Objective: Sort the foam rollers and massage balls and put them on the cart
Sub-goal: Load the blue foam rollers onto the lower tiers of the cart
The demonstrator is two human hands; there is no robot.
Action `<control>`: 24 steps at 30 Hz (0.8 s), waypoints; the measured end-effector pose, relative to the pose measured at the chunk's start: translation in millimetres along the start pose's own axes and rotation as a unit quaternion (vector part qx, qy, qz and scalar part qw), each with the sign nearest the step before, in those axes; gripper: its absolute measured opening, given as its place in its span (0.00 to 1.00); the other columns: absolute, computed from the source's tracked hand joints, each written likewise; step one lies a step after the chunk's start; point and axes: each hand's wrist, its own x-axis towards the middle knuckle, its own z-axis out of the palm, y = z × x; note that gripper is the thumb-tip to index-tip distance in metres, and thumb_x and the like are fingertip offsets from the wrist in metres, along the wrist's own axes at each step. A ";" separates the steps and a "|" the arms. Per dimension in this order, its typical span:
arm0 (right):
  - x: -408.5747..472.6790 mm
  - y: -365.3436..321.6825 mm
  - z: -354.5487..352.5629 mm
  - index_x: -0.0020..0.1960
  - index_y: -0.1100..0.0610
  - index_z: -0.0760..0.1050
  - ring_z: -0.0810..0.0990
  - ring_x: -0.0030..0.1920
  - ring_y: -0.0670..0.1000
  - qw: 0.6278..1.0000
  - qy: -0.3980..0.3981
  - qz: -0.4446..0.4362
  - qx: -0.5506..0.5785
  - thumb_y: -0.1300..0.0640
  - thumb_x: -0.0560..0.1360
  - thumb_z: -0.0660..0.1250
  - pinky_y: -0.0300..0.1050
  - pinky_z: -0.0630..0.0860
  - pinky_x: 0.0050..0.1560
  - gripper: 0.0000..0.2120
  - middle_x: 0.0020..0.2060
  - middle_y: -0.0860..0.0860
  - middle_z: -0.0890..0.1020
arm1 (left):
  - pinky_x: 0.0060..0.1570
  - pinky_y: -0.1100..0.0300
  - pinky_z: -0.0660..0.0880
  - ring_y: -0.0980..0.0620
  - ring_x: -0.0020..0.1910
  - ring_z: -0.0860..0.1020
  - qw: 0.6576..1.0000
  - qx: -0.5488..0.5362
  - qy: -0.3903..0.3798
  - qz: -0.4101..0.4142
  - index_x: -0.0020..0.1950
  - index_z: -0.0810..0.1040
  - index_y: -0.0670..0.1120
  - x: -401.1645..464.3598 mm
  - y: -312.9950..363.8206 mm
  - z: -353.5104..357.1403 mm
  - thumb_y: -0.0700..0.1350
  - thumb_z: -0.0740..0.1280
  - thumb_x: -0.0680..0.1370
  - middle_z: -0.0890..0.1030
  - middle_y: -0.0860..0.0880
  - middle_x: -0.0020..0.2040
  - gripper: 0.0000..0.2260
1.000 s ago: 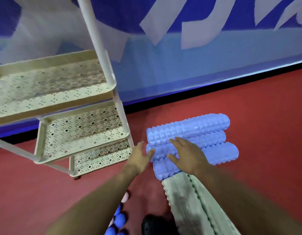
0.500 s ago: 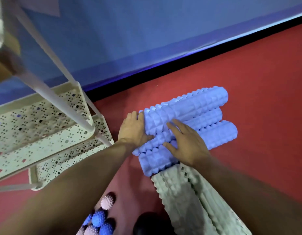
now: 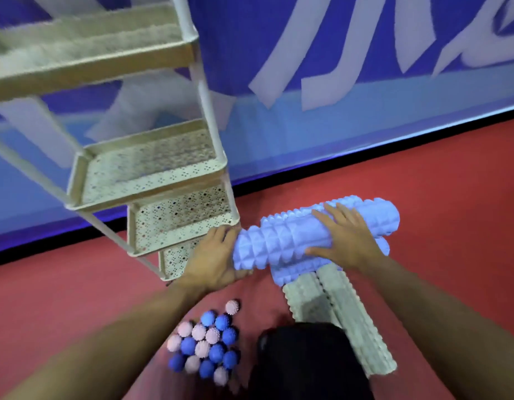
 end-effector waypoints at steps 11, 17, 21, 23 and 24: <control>-86.8 -157.8 -114.6 0.76 0.44 0.63 0.71 0.69 0.48 0.974 -0.021 -0.213 -0.080 0.20 0.61 0.63 0.52 0.53 0.78 0.50 0.67 0.43 0.74 | 0.65 0.57 0.66 0.46 0.62 0.72 0.997 0.010 0.037 -0.060 0.74 0.70 0.41 -232.7 -22.4 -165.1 0.68 0.77 0.64 0.74 0.45 0.66 0.48; -112.8 -224.2 -151.3 0.74 0.35 0.58 0.81 0.28 0.41 0.970 -0.082 -0.225 -0.037 0.18 0.53 0.67 0.43 0.80 0.34 0.53 0.50 0.40 0.80 | 0.66 0.56 0.67 0.46 0.62 0.73 0.996 0.014 0.061 -0.068 0.73 0.71 0.41 -295.6 -39.3 -202.5 0.68 0.77 0.64 0.75 0.45 0.66 0.47; -115.9 -235.7 -154.8 0.74 0.35 0.57 0.77 0.26 0.34 0.970 -0.083 -0.229 -0.029 0.19 0.52 0.69 0.33 0.68 0.22 0.55 0.53 0.35 0.74 | 0.66 0.59 0.66 0.47 0.62 0.73 0.994 0.011 0.075 -0.074 0.74 0.71 0.42 -319.2 -52.2 -211.3 0.68 0.78 0.64 0.75 0.46 0.66 0.48; -114.8 -234.8 -155.5 0.76 0.38 0.59 0.81 0.42 0.35 0.974 -0.071 -0.209 -0.058 0.18 0.53 0.67 0.37 0.77 0.45 0.56 0.61 0.38 0.73 | 0.65 0.60 0.65 0.47 0.62 0.72 0.993 0.008 0.083 -0.080 0.74 0.71 0.42 -325.8 -60.7 -211.9 0.68 0.78 0.63 0.75 0.46 0.66 0.48; -113.9 -235.1 -154.1 0.77 0.41 0.60 0.79 0.56 0.40 0.976 -0.056 -0.201 -0.065 0.18 0.55 0.67 0.43 0.74 0.60 0.56 0.66 0.41 0.73 | 0.65 0.60 0.65 0.48 0.62 0.72 0.993 0.006 0.084 -0.083 0.74 0.71 0.42 -328.1 -64.2 -211.4 0.68 0.78 0.63 0.74 0.47 0.66 0.48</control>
